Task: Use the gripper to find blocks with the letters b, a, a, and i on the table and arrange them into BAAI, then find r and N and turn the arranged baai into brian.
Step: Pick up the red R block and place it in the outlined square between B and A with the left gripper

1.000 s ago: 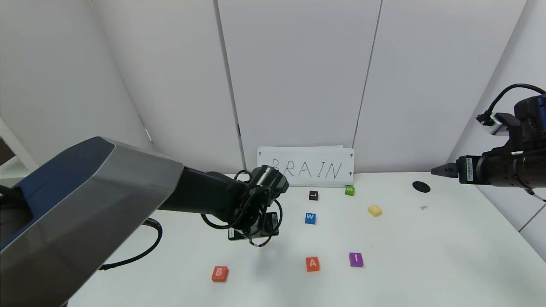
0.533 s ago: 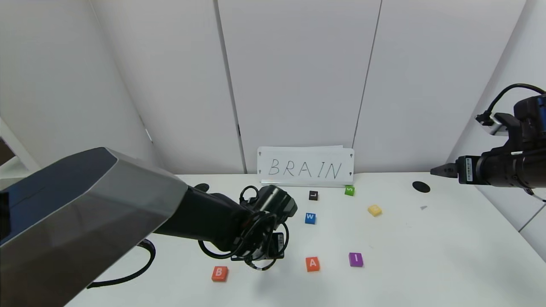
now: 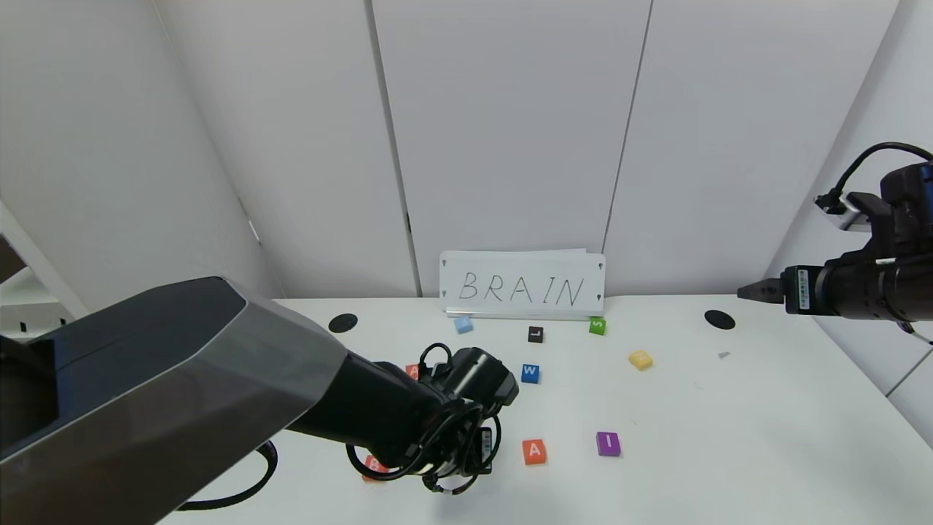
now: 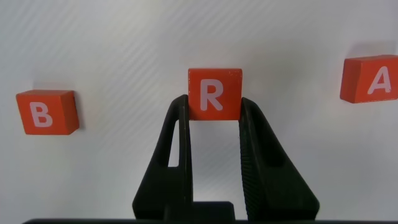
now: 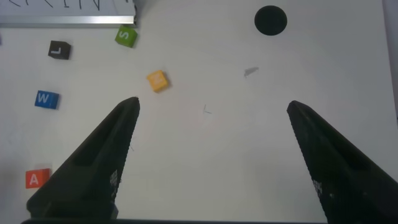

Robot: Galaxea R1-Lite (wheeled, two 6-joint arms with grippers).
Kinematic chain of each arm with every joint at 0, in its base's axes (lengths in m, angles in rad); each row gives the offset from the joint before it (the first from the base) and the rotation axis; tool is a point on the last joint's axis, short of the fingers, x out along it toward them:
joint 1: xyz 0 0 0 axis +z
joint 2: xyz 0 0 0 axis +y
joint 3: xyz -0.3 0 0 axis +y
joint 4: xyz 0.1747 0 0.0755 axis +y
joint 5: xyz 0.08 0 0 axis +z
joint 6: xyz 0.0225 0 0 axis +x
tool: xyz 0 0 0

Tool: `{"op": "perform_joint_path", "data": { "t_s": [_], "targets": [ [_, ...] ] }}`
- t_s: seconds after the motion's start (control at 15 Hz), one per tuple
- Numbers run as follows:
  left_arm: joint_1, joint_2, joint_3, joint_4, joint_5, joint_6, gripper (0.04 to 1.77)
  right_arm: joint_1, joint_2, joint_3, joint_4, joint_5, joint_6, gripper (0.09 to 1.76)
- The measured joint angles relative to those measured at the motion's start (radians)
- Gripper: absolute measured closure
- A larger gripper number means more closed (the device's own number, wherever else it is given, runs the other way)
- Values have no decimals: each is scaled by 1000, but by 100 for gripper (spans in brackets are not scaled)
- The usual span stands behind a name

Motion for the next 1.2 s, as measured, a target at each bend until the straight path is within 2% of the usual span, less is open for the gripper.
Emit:
{"op": "perform_joint_path", "data": {
  "t_s": [1.2],
  "targets": [
    [-5, 51, -7, -29, -5, -23, 131, -8, 5, -5, 0, 0, 0, 14]
  ]
}}
